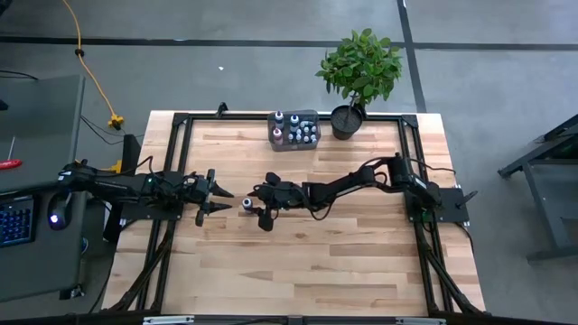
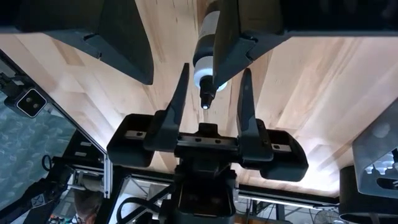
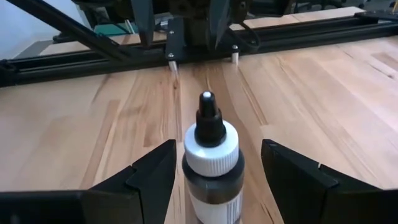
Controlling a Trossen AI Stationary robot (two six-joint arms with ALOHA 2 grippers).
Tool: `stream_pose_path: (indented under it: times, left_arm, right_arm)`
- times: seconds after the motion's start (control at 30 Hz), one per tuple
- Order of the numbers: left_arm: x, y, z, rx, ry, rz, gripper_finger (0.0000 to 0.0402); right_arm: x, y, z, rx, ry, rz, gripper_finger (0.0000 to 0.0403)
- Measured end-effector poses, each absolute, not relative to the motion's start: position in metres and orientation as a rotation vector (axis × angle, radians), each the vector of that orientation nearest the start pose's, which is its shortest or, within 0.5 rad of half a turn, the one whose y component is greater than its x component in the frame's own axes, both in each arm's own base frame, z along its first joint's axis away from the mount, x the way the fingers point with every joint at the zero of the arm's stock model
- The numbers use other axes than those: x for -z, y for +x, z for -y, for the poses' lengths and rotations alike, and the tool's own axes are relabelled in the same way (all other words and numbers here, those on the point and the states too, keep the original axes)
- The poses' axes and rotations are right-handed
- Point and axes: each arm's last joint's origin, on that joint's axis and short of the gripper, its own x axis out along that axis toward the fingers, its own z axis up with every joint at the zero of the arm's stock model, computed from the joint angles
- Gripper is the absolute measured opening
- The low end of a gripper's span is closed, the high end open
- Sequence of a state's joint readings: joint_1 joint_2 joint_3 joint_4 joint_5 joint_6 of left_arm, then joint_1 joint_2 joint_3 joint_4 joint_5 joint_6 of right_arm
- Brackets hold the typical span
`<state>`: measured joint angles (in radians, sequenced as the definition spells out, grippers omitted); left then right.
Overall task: Pick & Place food coloring
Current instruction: Put the large black food coloring bottle into the black bin
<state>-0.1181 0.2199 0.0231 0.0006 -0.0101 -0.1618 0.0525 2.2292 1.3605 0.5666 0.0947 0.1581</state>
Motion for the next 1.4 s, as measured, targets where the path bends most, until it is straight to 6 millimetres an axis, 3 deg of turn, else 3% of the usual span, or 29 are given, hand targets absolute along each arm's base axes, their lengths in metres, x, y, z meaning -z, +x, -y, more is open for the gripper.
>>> stream_pose_path:
  times: [0.27,1.0,1.4]
  left_arm:
    - [-0.1531,0.1085,0.0126,0.091,-0.148,-0.204,0.0163]
    - [-0.1532,0.1085,0.0126,0.091,-0.148,-0.204,0.0163]
    - [-0.1531,0.1085,0.0126,0.091,-0.148,-0.204,0.0163]
  right_arm:
    - [-0.1345,0.477,-0.0228,0.051,0.138,-0.308,0.0218]
    - [-0.135,0.4771,-0.0232,0.043,0.137,-0.304,0.0112]
    - [-0.1351,0.477,-0.0231,0.043,0.137,-0.306,0.01]
